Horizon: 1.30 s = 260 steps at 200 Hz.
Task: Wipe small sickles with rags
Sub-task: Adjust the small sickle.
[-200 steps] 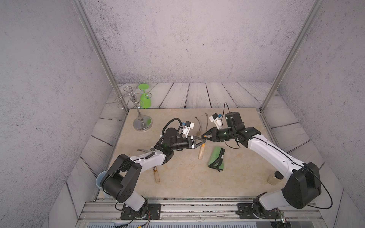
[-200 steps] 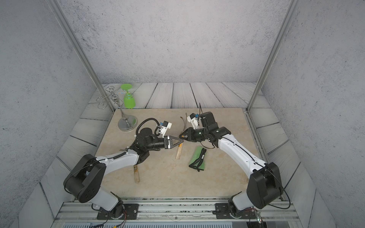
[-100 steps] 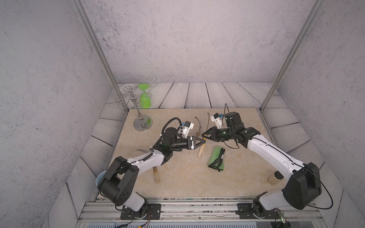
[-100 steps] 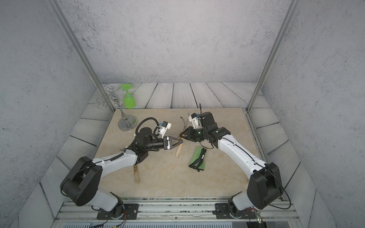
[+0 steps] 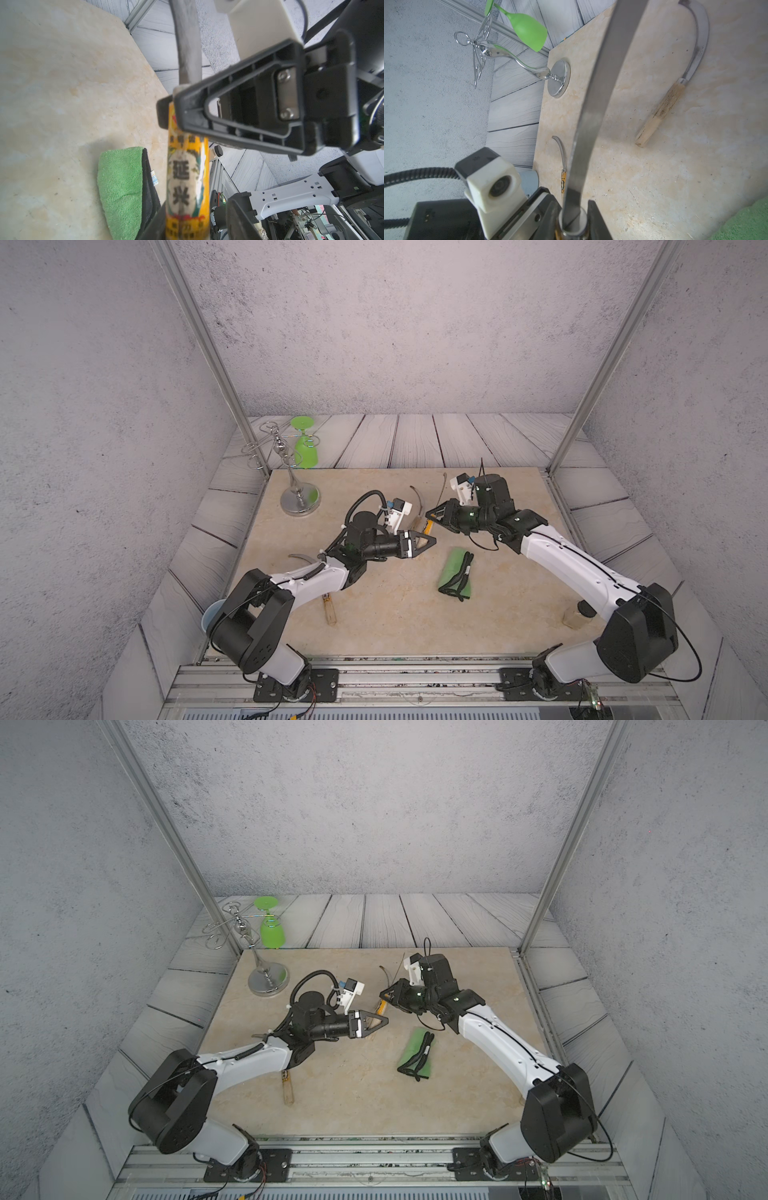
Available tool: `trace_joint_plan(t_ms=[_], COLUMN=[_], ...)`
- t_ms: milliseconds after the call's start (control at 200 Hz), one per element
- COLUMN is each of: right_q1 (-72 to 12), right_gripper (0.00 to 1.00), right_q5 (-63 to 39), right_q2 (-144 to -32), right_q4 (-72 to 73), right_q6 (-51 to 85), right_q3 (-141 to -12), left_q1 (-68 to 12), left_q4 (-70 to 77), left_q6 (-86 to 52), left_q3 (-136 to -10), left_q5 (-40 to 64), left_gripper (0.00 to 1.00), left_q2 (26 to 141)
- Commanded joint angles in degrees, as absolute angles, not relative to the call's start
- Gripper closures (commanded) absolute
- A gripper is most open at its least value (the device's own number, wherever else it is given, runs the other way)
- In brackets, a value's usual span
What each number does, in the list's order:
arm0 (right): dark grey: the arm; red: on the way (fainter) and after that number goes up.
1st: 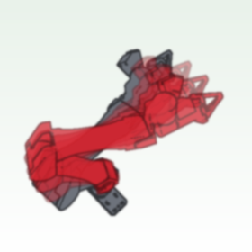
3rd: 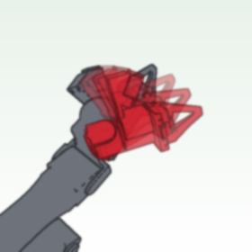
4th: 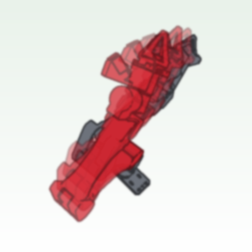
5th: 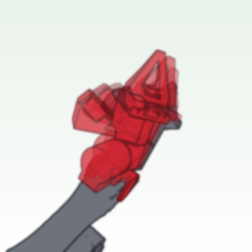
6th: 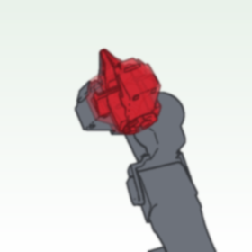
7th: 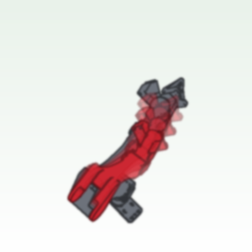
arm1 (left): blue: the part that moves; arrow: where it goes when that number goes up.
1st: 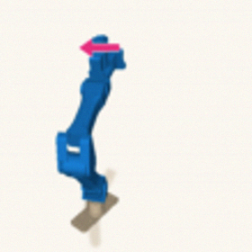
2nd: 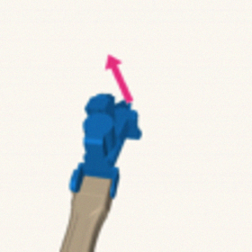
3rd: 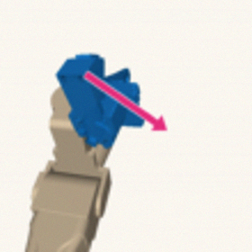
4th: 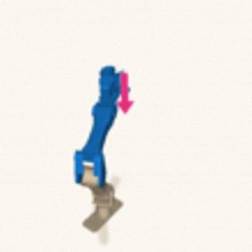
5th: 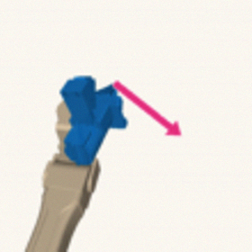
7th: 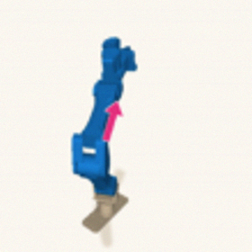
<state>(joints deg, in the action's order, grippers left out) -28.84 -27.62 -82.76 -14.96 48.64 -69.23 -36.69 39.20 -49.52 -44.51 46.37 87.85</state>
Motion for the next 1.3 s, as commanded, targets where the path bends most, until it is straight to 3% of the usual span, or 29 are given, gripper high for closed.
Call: trace_joint_plan(t_ms=[0, 530, 841, 981, 1296], right_q1=[-29.2, -31.3, -32.1, -32.3, -32.6], right_gripper=[0.89, 0.89, 0.88, 0.88, 0.75], right_q5=[-25.1, -22.5, -21.1, -20.7, -19.5], right_q2=[-81.0, -79.8, -78.6, -78.4, -78.4], right_q4=[-12.3, -11.9, -13.7, -14.2, -17.3], right_q6=[50.3, 51.9, 51.3, 51.1, 48.3], right_q3=[-69.6, -67.8, -67.2, -67.1, -67.1], left_q1=[-37.8, -38.2, -38.1, -38.1, -37.6], left_q4=[40.9, 39.3, 38.8, 38.8, 39.1], left_q6=[-49.5, -49.2, -48.9, -48.9, -47.7], left_q3=[-46.0, -48.4, -49.5, -50.0, -48.0], left_q5=[47.2, 46.0, 45.8, 45.8, 44.4], left_gripper=[0.55, 0.56, 0.76, 1.00, 1.00], left_q2=[88.3, 90.1, 90.9, 91.3, 89.8])
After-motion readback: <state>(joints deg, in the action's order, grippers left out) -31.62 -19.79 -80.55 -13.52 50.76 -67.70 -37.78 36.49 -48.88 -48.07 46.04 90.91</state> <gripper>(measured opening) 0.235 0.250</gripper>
